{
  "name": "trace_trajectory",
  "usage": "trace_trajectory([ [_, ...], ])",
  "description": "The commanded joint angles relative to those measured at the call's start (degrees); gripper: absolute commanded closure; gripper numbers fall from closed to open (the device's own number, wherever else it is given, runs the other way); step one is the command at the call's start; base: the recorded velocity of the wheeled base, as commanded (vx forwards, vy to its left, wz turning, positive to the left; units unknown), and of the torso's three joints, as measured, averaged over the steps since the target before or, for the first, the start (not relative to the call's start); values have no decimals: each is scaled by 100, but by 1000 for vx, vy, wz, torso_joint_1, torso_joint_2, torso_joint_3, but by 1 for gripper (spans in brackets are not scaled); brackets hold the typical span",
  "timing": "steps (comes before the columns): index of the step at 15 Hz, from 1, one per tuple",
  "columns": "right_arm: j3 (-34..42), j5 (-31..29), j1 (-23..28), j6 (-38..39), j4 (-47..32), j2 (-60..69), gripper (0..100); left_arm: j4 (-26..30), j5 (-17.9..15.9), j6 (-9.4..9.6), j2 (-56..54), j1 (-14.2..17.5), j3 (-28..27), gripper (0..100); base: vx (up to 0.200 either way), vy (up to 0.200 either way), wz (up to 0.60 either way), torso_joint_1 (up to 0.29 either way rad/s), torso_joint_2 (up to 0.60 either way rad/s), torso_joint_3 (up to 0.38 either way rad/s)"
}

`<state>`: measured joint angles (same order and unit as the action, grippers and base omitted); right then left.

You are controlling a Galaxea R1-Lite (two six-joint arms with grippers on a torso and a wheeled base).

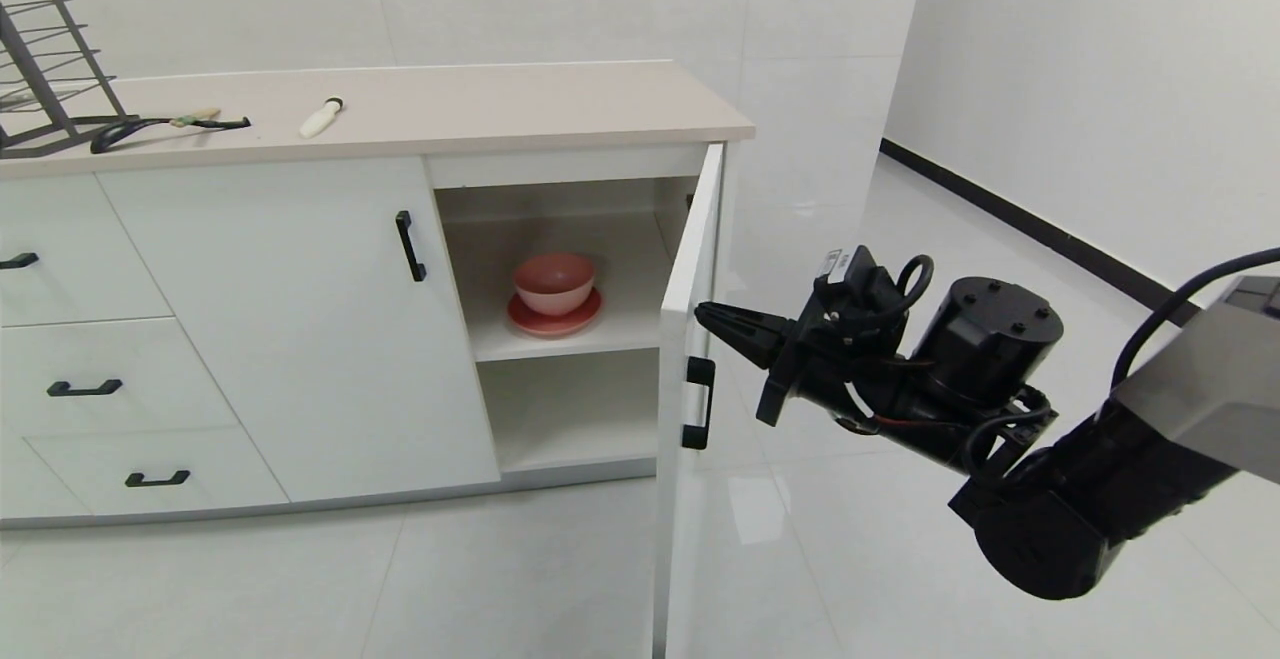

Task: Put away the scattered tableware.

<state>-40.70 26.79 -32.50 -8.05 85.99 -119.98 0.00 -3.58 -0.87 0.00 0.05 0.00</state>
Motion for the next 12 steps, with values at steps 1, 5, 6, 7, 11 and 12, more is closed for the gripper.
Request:
trace_trajectory([
  [1,-201,1,-28,-4,5,-149,100,0,-2,-1,9,4,0,0,0,0,0,0,0,0],
  [5,-403,-16,-116,-4,5,-315,100,0,7,-10,9,4,0,0,0,0,0,0,0,0],
  [6,-447,-16,-143,-4,5,-359,100,0,24,-19,9,4,0,0,0,0,0,0,0,0],
  [7,-482,-16,-178,-4,5,-395,100,0,33,-19,0,4,0,0,0,0,0,0,0,0],
  [11,-807,-166,-257,22,5,-649,100,0,33,-28,0,4,0,0,0,0,0,0,0,0],
  [12,-878,-175,-283,22,5,-702,100,0,33,-28,0,4,0,0,0,0,0,0,0,0],
])
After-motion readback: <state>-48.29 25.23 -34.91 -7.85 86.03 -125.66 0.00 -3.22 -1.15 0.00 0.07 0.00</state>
